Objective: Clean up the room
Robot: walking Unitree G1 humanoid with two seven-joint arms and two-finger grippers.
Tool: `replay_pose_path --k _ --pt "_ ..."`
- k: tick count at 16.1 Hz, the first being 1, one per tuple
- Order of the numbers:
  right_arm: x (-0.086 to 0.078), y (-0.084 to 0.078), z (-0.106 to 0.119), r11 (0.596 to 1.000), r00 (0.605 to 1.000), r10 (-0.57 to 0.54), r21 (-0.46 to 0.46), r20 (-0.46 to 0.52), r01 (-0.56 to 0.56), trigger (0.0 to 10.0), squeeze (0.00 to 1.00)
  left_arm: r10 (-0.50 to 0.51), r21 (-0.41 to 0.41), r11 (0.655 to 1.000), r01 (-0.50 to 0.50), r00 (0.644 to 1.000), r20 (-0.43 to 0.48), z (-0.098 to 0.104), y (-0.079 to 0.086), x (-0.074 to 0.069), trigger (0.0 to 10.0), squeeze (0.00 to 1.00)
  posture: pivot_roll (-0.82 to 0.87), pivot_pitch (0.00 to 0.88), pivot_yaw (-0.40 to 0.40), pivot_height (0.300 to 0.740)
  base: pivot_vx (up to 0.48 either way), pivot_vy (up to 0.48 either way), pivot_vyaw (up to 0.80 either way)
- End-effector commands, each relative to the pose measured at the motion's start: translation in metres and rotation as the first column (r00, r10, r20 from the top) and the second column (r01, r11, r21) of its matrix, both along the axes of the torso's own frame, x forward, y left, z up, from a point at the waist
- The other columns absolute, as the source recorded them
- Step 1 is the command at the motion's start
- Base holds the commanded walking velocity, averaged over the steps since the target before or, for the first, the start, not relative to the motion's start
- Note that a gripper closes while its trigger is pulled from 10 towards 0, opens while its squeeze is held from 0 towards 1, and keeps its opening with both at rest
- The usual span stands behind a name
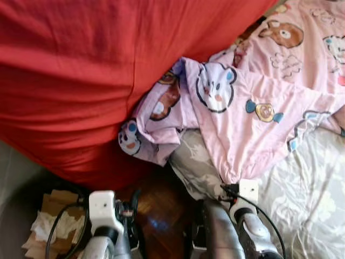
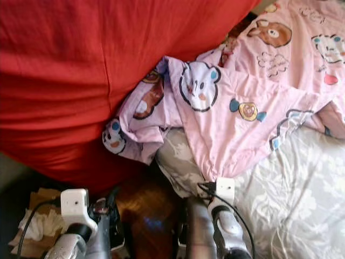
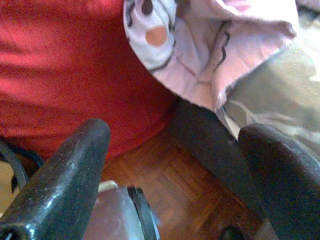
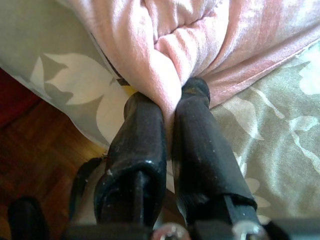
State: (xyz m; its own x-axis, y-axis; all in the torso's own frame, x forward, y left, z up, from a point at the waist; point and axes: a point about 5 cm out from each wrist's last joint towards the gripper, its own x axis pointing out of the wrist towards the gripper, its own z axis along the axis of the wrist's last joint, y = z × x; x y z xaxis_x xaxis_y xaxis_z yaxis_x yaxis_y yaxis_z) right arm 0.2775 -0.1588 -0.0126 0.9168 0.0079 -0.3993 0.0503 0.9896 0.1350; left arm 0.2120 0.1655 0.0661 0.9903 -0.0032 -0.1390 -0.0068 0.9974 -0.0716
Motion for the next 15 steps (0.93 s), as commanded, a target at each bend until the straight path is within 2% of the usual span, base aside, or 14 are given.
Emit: replay_pose_path --k 1,4,5,7,11,12,13,15 --pt "-0.007 -0.002 -0.005 1.000 1.000 -0.024 0.008 -0.009 0.024 0.0 0.00 0.013 0.023 1.000 -0.011 0.998 -0.063 -0.013 0.002 -0.005 10.0 0.00 0.01 0.242 -0.076 0.602 0.000 0.000 0.00" --pt "0.003 -0.013 0.010 0.994 0.990 -0.107 0.015 0.088 0.106 0.0 0.00 0.015 0.037 0.999 -0.013 0.998 -0.069 -0.020 0.011 0.004 10.0 0.00 0.00 0.203 -0.066 0.602 0.000 0.000 0.00" --pt "0.008 -0.018 0.018 0.988 0.978 -0.153 0.054 0.142 0.147 0.0 0.00 0.015 0.041 0.999 -0.012 0.997 -0.077 -0.025 0.015 0.008 10.0 0.00 -0.01 0.191 -0.062 0.602 0.000 0.000 0.00" --pt "0.011 -0.018 0.025 0.987 0.969 -0.155 0.060 0.193 0.146 0.0 0.00 0.012 0.047 0.999 -0.008 0.997 -0.082 -0.029 0.017 0.013 10.0 0.00 -0.02 0.175 -0.058 0.602 0.000 0.000 0.00" --pt "0.005 -0.022 0.030 0.983 0.949 -0.183 0.067 0.256 0.172 0.0 0.00 0.005 0.046 0.999 -0.001 0.996 -0.094 -0.040 0.018 0.020 10.0 0.00 -0.03 0.145 -0.058 0.602 0.000 0.000 0.00" --pt "-0.005 -0.018 0.019 0.989 0.966 -0.142 0.081 0.215 0.128 1.5 0.00 0.009 0.037 0.999 -0.005 0.994 -0.112 -0.049 0.019 0.021 10.0 0.00 -0.05 0.135 -0.057 0.602 0.000 0.000 0.00" --pt "-0.014 -0.014 0.009 0.993 0.979 -0.099 0.081 0.181 0.085 10.0 0.00 0.016 0.030 0.999 -0.012 0.991 -0.136 -0.057 0.021 0.020 10.0 0.00 -0.04 0.131 -0.057 0.602 0.000 0.000 0.00" --pt "-0.021 -0.014 0.002 0.994 0.984 -0.101 0.056 0.146 0.094 10.0 0.00 0.021 0.028 0.999 -0.017 0.986 -0.166 -0.067 0.025 0.018 10.0 0.00 -0.04 0.126 -0.057 0.602 0.000 0.000 0.00"
